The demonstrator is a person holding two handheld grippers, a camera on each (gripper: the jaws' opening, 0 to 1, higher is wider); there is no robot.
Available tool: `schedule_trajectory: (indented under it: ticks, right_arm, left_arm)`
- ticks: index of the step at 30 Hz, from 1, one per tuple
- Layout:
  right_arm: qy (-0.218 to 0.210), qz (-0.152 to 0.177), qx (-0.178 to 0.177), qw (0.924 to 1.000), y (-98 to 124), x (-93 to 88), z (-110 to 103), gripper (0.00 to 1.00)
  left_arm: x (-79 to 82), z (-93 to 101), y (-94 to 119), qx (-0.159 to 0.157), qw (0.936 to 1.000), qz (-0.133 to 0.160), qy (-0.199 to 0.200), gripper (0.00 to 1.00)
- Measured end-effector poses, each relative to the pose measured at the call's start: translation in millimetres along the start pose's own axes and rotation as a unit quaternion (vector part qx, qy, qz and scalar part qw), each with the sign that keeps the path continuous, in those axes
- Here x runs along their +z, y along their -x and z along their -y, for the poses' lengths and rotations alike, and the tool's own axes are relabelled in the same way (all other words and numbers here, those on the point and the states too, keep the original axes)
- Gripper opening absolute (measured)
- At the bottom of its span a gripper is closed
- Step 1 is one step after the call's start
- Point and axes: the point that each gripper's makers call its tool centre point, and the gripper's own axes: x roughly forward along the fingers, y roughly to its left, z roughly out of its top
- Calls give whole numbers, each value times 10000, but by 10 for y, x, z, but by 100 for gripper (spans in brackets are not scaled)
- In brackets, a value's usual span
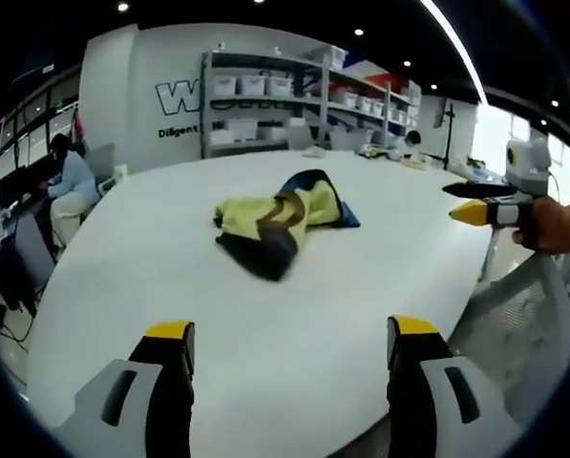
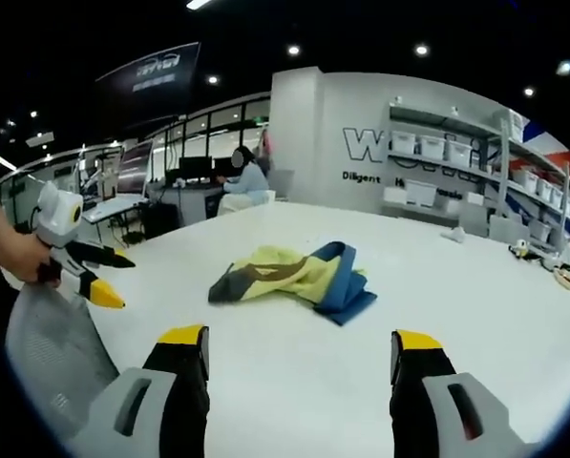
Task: Fold the garment on the visible template until the final outline fits inside the template.
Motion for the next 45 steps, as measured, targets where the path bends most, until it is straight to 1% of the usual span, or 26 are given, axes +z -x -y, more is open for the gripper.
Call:
schedule_trajectory:
  ticks: [3, 7, 9, 11, 12, 13, 15, 17, 19, 20, 24, 25, 28, 30, 32, 34, 36, 39, 40, 42, 45]
  right_arm:
    - [2, 4, -9, 10000, 6, 2, 0, 75]
    - [-44, -77, 33, 10000, 0, -13, -1, 75]
    - [-86, -61, 22, 9999, 4, 2, 28, 75]
    - [-242, -73, 13, 9997, -12, -3, 79, 75]
    - [-259, -94, 1, 9996, -30, -9, 111, 75]
    - [-284, -93, 1, 9996, -51, -9, 141, 75]
    - [-299, -139, 10, 9995, -120, -14, 199, 74]
    - [-310, -156, 8, 9994, -191, 4, 263, 74]
    - [-353, -111, 35, 9993, -272, 53, 312, 74]
    - [-357, -100, 74, 9993, -312, 69, 321, 74]
    - [-331, -113, 186, 9992, -524, 97, 399, 71]
    - [-323, -117, 189, 9992, -551, 95, 411, 71]
    - [-387, -190, 289, 9987, -753, 55, 473, 70]
    - [-393, -244, 349, 9983, -842, 36, 485, 68]
    - [-367, -268, 397, 9982, -956, 35, 513, 67]
    - [-336, -310, 423, 9981, -1074, 24, 549, 66]
    - [-261, -383, 491, 9977, -1201, 10, 572, 64]
    - [-215, -475, 568, 9970, -1387, -10, 616, 59]
    - [-134, -508, 604, 9968, -1468, -9, 630, 59]
    - [-115, -517, 611, 9967, -1598, 19, 671, 58]
    - [-35, -566, 686, 9960, -1761, 62, 718, 56]
  left_arm:
    - [36, 4, 7, -30, 10000, 79, 22, 84]
    - [38, -30, 7, -3, 9998, 79, 170, 84]
    - [38, -36, 0, -36, 9996, 66, 256, 85]
    - [46, -57, -17, -43, 9991, 55, 418, 85]
    - [63, -67, -27, -63, 9986, 87, 520, 85]
    - [95, -72, -48, -84, 9973, 164, 715, 85]
    - [97, -91, -106, -135, 9966, 109, 803, 84]
    - [125, -96, -204, -171, 9969, 129, 753, 82]
    - [111, -112, -332, -255, 9963, 37, 814, 81]
    - [129, -128, -374, -259, 9962, 51, 834, 81]
    - [300, -203, -614, -337, 9955, 176, 871, 80]
    - [342, -226, -689, -354, 9957, 165, 843, 80]
    - [449, -264, -868, -470, 9954, 150, 820, 77]
    - [501, -264, -965, -551, 9958, 131, 721, 75]
    - [542, -253, -1094, -675, 9960, 52, 587, 72]
    - [569, -260, -1234, -746, 9962, -23, 450, 72]
    - [598, -290, -1383, -781, 9960, -77, 434, 71]
    - [601, -320, -1565, -821, 9956, -149, 418, 69]
    - [588, -325, -1606, -824, 9956, -185, 405, 68]
    - [535, -333, -1716, -844, 9952, -292, 409, 66]
    - [481, -334, -1807, -837, 9947, -382, 459, 64]
